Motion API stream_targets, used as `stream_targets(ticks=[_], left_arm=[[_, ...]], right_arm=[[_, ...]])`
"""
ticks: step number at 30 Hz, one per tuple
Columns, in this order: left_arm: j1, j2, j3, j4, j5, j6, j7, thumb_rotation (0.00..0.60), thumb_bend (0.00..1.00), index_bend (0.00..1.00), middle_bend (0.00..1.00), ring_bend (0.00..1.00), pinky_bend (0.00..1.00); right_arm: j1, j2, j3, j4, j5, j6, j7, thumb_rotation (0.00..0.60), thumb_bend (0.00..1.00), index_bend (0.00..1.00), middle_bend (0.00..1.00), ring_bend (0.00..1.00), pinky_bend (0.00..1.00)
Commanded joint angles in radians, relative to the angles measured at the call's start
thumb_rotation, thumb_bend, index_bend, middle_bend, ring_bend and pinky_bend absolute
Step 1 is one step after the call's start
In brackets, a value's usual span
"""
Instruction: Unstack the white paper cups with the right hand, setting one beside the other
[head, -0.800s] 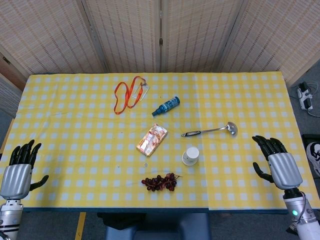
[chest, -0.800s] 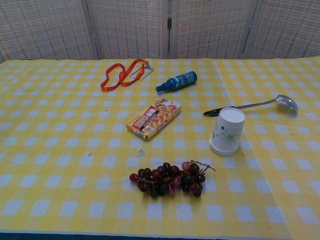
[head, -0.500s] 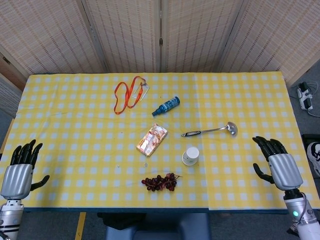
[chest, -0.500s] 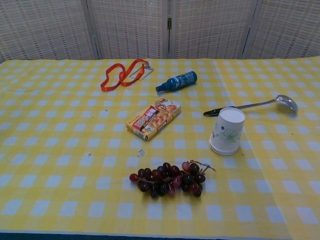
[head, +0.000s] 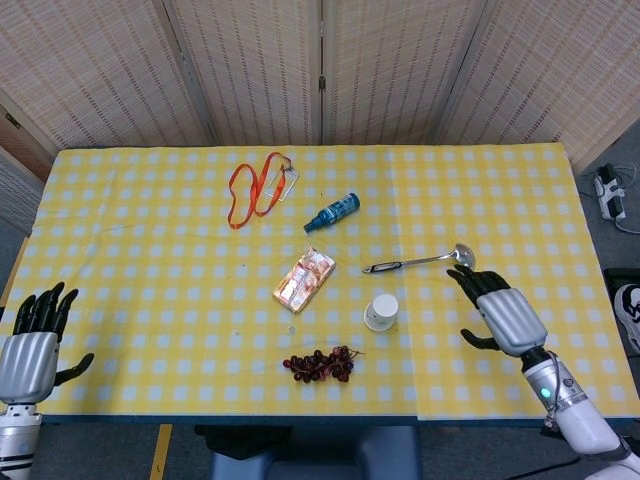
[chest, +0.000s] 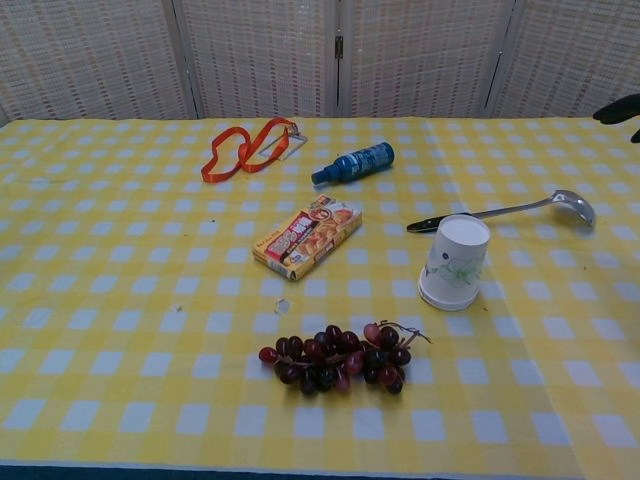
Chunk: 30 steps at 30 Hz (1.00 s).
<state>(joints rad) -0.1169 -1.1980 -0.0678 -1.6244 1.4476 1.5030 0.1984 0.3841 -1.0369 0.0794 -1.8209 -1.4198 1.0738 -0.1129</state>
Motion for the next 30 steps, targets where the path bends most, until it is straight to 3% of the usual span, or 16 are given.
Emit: stream_targets(ticks=[1,9,20,30], left_arm=[[0.004,0.001,0.001,0.002,0.004,0.006,-0.007,0.6,0.24,0.03,0.0,0.0,0.0],[0.009,0.004,0.006,0.008,0.0,-0.001,-0.019,0.6,0.24,0.03,0.0,0.0,0.0],[0.009,0.002,0.006,0.021,-0.014,-0.02,-0.029,0.6,0.24,0.03,0.0,0.0,0.0],[0.007,0.01,0.007,0.008,-0.04,-0.048,-0.021,0.6,0.24,0.02,0.0,0.0,0.0]], right_arm=[[0.078,-0.024,0.028,-0.022,0.059,-0.089,-0.083,0.6,0.31,0.05,0.06,0.14,0.14],[0.21,-0.107,0.06,0.012,0.22,-0.249,-0.18,0.6,0.31,0.13,0.06,0.14,0.14],[0.316,-0.186,0.061,0.071,0.342,-0.322,-0.234,0.6,0.31,0.2,0.06,0.14,0.14],[0.383,-0.194,0.054,0.083,0.422,-0.378,-0.221,0.6,0.43,0.24,0.07,0.14,0.14]])
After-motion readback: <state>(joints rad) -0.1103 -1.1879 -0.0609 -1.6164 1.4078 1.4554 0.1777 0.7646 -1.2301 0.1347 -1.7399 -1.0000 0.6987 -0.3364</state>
